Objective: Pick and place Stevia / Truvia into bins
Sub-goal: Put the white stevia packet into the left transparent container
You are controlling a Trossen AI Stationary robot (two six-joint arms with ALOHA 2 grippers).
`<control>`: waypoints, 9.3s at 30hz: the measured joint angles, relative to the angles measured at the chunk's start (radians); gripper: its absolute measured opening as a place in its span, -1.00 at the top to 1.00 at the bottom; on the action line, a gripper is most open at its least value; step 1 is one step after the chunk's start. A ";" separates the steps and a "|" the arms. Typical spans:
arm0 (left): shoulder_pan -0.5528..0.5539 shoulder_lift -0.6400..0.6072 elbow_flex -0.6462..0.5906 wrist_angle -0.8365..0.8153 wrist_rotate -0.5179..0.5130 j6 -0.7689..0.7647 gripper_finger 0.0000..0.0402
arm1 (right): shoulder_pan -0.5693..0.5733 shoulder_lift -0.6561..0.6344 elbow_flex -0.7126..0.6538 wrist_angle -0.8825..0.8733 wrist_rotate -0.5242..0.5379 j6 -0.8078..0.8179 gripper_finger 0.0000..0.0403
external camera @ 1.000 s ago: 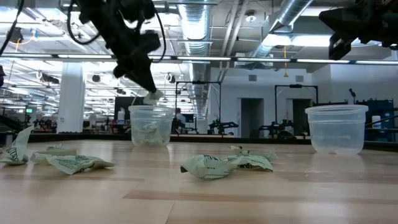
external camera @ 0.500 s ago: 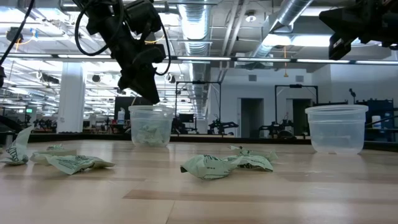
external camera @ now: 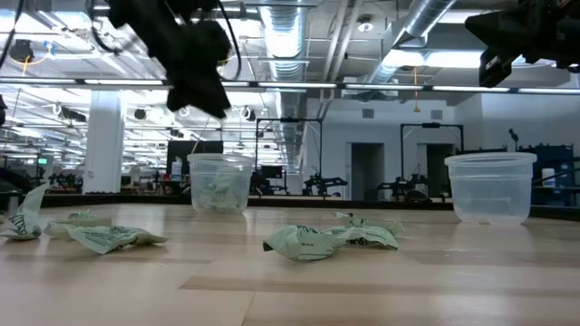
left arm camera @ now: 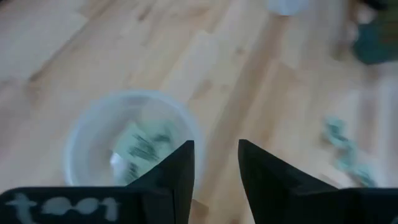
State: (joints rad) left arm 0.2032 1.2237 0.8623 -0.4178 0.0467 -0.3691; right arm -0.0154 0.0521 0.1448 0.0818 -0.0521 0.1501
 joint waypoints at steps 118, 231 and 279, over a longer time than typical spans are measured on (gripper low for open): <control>-0.731 0.402 -0.048 0.041 0.132 -0.297 0.44 | 0.000 0.000 0.000 -0.008 0.000 0.000 1.00; -0.150 -0.060 -0.002 0.003 -0.077 0.099 0.37 | 0.000 0.000 0.000 -0.053 0.000 0.000 1.00; -0.653 0.417 -0.003 -0.028 -0.059 0.212 0.37 | 0.000 0.002 -0.001 -0.102 0.000 0.000 1.00</control>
State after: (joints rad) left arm -0.4500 1.6407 0.8597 -0.4455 -0.0124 -0.1567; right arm -0.0154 0.0536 0.1442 -0.0202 -0.0521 0.1501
